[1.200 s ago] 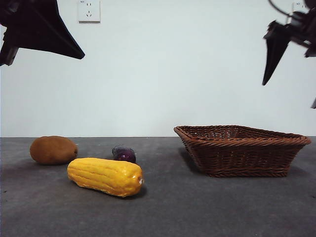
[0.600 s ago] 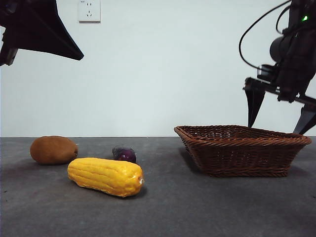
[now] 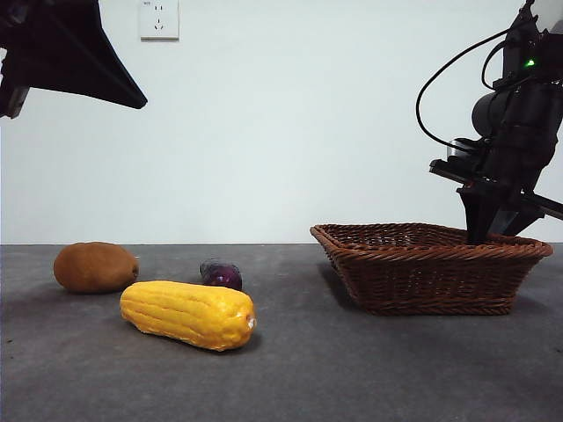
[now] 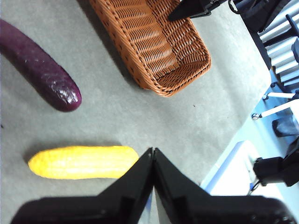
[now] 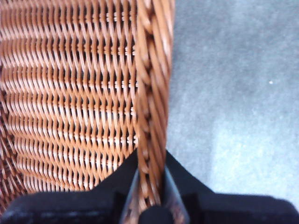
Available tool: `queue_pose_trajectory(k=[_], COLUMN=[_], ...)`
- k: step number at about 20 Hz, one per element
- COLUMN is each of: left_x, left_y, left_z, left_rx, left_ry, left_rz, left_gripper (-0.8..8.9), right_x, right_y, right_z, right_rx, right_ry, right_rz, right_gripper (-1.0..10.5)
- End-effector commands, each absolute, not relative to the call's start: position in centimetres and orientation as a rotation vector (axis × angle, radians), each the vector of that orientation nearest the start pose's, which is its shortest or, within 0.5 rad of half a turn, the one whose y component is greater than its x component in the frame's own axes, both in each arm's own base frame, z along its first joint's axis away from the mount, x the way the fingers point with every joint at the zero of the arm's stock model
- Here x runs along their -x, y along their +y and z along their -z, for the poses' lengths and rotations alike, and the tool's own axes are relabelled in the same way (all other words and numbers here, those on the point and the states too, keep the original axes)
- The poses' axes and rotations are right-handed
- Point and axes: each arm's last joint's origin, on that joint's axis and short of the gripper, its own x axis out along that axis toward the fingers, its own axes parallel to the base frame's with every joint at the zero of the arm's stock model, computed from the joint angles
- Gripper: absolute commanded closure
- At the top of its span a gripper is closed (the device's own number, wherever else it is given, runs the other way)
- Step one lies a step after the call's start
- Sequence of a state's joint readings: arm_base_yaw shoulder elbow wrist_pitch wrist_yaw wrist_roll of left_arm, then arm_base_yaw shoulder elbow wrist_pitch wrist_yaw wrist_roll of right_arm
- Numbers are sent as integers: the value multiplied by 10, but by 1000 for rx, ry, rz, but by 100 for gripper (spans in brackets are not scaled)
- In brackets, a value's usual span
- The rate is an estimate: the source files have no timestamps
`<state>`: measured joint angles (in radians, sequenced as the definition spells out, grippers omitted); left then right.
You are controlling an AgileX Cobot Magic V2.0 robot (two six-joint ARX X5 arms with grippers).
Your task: Help me put the vegetables on the table into the basket
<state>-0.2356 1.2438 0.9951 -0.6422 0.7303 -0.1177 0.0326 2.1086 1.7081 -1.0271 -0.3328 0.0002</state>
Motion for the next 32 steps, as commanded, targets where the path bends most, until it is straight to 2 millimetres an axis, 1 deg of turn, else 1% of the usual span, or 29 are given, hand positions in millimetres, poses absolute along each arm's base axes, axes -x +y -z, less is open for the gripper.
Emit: queue_pose_trajectory(k=[1, 2, 3, 5, 7, 8, 9, 10, 11, 12, 14, 15, 17, 19, 21, 22, 23, 25, 28, 30, 32], left_x=[-230, -228, -226, -220, -214, -211, -208, -205, -203, -201, -198, -199, -204, -211, -217, -220, -223, -229, -237, -238, -238], left_y=[-78, -78, -78, -81, -90, -98, -106, -114, -121, -128, -142, -148, -160, -168, -172, -174, -177, -182, -188, -189, -189], left_z=[-279, -277, -275, -271, -270, -269, -269, -269, -268, -266, -260, -257, -251, -243, -230, -223, -216, -203, -193, -188, -183], left_rx=[358, 340, 286, 146, -39, -123, -221, -356, -532, -714, -1012, -1116, -1255, -1328, -1369, -1381, -1386, -1402, -1396, -1398, -1402], left_ry=[1004, 1028, 1043, 1064, 1035, 1010, 970, 926, 876, 835, 769, 724, 648, 622, 653, 676, 696, 713, 692, 707, 736], left_rz=[833, 806, 785, 771, 860, 916, 960, 981, 986, 971, 997, 1022, 1042, 1033, 1049, 1065, 1075, 1092, 1088, 1101, 1119], left_gripper=[814, 814, 814, 813, 812, 795, 745, 741, 737, 651, 385, 332, 332, 331, 328, 283, 274, 276, 280, 285, 353], right_x=[-418, -416, -415, -410, -402, -396, -388, -381, -373, -366, -355, -351, -345, -343, -344, -344, -344, -344, -344, -344, -344], right_y=[22, 22, 22, 22, 23, 23, 23, 23, 23, 23, 22, 22, 22, 22, 22, 22, 22, 22, 22, 22, 22], right_z=[-192, -196, -202, -222, -252, -267, -283, -296, -308, -318, -333, -338, -343, -343, -343, -343, -343, -343, -343, -343, -343], right_rx=[-220, -221, -220, -213, -224, -236, -235, -228, -214, -199, -189, -187, -177, -172, -168, -166, -166, -162, -162, -162, -161], right_ry=[1449, 1461, 1468, 1449, 1383, 1344, 1307, 1275, 1246, 1222, 1194, 1181, 1180, 1194, 1193, 1193, 1192, 1187, 1188, 1187, 1186], right_rz=[-286, -285, -287, -293, -323, -348, -359, -362, -372, -381, -386, -387, -390, -394, -396, -398, -398, -400, -400, -400, -400], right_gripper=[963, 963, 963, 963, 963, 963, 963, 963, 963, 963, 963, 963, 963, 963, 963, 963, 963, 963, 963, 963, 963])
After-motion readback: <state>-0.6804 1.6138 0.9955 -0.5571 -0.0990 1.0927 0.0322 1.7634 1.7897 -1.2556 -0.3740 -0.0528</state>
